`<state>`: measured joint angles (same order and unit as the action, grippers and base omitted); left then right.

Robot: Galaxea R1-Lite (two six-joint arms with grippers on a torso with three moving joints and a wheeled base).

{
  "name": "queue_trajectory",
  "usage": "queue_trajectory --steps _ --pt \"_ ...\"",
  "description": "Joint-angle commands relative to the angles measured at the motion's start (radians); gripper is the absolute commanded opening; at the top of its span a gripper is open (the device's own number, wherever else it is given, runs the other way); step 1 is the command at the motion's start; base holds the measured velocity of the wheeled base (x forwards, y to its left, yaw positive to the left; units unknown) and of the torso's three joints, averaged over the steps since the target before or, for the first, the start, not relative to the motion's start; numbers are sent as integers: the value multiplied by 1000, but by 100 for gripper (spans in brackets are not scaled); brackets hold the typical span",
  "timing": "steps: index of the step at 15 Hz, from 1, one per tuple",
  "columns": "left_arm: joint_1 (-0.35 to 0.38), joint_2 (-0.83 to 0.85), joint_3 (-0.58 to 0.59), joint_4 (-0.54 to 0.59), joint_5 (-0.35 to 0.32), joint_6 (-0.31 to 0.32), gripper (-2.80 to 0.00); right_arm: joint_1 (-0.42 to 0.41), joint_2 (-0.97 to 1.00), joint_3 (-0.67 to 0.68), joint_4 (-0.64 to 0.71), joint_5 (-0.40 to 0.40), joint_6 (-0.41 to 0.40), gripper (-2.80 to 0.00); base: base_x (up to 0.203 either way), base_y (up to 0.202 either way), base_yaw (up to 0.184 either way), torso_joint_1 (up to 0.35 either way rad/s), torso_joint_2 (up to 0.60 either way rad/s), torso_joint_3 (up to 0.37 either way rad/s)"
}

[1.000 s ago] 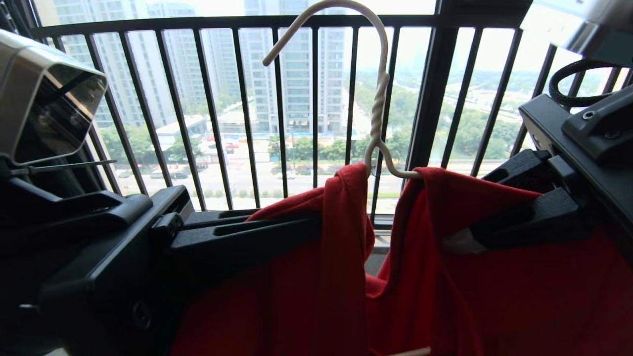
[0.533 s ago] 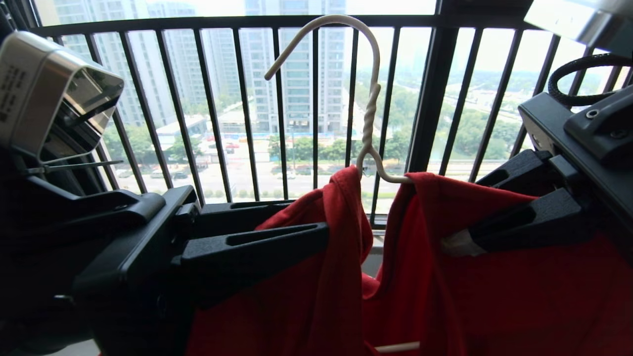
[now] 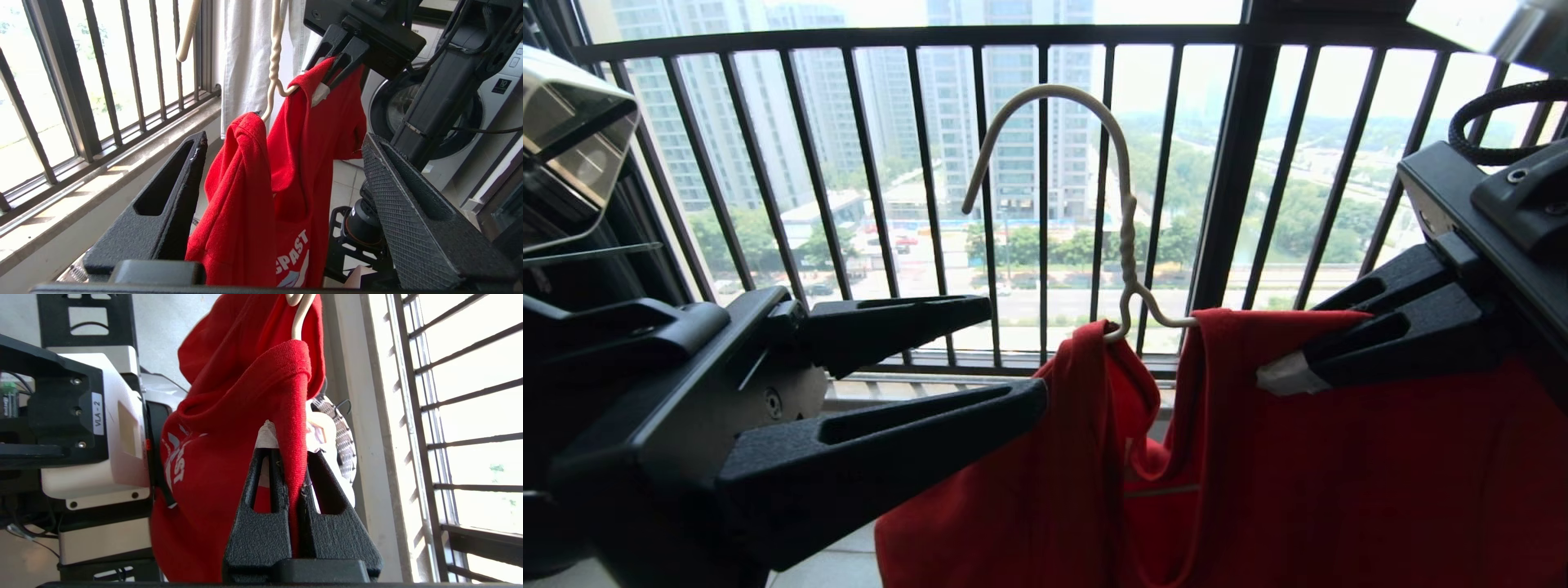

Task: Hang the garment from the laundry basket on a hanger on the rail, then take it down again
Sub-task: Hang the clothes on the clothes rack

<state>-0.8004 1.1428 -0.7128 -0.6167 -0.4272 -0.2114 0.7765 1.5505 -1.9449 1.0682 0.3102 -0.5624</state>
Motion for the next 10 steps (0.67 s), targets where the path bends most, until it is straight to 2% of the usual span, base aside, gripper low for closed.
queue_trajectory --steps 1,3,4,7,10 --pt "27 -68 -30 83 -2 19 0 -16 -20 0 6 3 -4 -280 0 0 0 0 0 0" --pt "32 -83 -62 144 -1 21 0 -20 -21 0 6 3 1 -280 0 0 0 0 0 0" --pt "44 -82 -63 144 -1 22 -273 -23 -20 1 6 4 3 -280 0 0 0 0 0 0" --pt "61 -99 -72 144 -1 23 -280 -33 -18 1 4 4 4 -280 0 0 0 0 0 0" --pt "117 -110 -117 157 6 22 -280 -68 -13 1 -25 6 13 -280 0 0 0 0 0 0"
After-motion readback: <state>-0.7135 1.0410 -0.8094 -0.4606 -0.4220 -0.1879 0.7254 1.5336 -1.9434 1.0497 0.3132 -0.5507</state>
